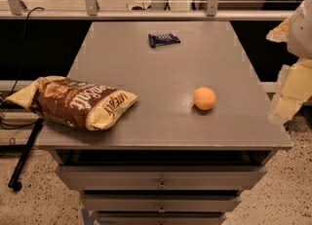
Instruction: Pick orange
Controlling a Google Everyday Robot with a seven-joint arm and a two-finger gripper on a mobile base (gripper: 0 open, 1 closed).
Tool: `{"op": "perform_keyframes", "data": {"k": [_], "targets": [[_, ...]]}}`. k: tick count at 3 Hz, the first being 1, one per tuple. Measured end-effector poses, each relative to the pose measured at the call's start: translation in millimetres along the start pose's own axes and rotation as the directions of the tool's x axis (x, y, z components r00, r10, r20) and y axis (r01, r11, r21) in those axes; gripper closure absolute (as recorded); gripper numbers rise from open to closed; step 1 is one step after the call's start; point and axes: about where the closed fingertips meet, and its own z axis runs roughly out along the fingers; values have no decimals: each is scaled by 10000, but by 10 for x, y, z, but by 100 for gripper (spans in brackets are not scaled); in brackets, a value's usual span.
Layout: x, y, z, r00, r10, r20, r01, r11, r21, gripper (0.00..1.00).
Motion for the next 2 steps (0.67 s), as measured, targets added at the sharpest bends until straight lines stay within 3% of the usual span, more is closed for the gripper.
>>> {"op": "perform_keyframes", "data": {"k": [1,2], "targets": [[-19,-6,1,10000,2,57,-2,10000,65,0],[-93,-33,271,9976,312,614,-290,9989,-356,0]]}}
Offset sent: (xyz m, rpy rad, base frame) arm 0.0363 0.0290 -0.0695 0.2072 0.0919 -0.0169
